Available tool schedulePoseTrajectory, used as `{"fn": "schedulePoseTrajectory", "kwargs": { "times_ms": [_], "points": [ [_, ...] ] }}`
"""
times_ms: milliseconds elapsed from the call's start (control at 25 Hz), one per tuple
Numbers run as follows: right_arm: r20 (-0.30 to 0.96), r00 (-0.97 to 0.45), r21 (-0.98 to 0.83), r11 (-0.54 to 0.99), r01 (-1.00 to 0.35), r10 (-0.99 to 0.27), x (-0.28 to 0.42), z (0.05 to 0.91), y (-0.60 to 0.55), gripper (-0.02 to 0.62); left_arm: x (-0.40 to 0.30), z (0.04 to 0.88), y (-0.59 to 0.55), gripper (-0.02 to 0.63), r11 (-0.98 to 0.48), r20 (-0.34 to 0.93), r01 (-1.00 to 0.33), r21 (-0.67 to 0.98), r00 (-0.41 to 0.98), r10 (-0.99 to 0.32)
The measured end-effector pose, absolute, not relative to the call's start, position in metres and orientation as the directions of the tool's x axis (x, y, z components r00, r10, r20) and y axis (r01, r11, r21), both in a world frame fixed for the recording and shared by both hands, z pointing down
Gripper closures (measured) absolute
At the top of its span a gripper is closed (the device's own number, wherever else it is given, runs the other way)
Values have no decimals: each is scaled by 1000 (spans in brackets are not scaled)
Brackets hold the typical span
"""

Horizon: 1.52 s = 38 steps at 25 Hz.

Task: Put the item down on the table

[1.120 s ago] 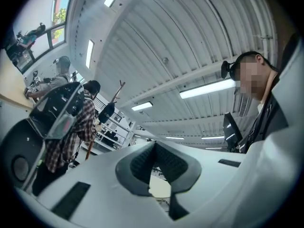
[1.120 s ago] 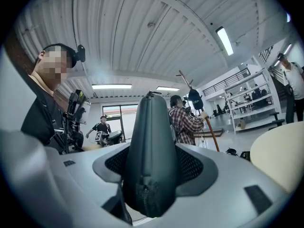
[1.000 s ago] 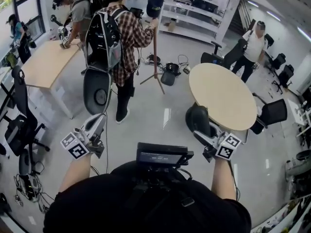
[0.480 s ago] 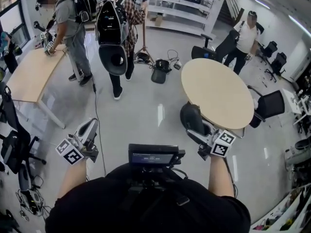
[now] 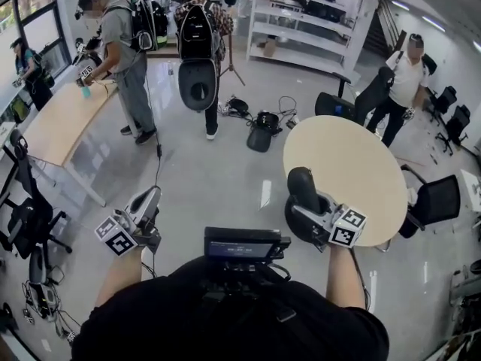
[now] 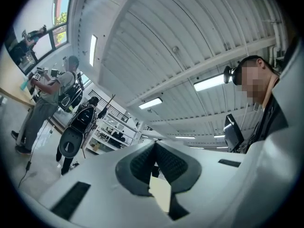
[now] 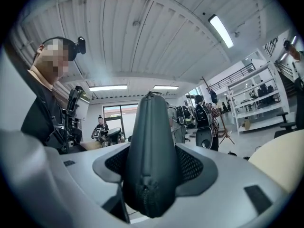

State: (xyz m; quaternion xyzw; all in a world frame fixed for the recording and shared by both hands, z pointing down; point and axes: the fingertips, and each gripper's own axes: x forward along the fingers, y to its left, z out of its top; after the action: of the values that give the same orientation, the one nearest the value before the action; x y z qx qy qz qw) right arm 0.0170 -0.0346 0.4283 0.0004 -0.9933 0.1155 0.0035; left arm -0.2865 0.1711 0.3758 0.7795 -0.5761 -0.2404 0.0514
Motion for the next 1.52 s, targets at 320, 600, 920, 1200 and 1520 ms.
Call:
{"fn": "schedulePoseTrajectory", "kwargs": {
  "times_ms": [320,600,920,1200,1520],
  "points": [
    [15,-998,-278,959,57,64,4,450,-122,310,-273,388,96,604,-273,-253,-888,369,187,-949],
    [58,-997,-276,961,27,44,-50,453,-166,310,-334,403,38,604,-300,-253,-865,403,210,-944],
    [60,-993,-212,970,-114,-104,-126,413,-235,310,-445,391,-84,604,-450,-299,-812,372,354,-886],
    [82,-965,-259,929,-264,-251,-157,434,-279,310,-491,405,-184,604,-567,-274,-737,368,496,-824],
    [91,-949,-279,907,-315,-302,-128,449,-354,310,-459,427,-275,604,-606,-249,-688,399,554,-794]
  ]
}}
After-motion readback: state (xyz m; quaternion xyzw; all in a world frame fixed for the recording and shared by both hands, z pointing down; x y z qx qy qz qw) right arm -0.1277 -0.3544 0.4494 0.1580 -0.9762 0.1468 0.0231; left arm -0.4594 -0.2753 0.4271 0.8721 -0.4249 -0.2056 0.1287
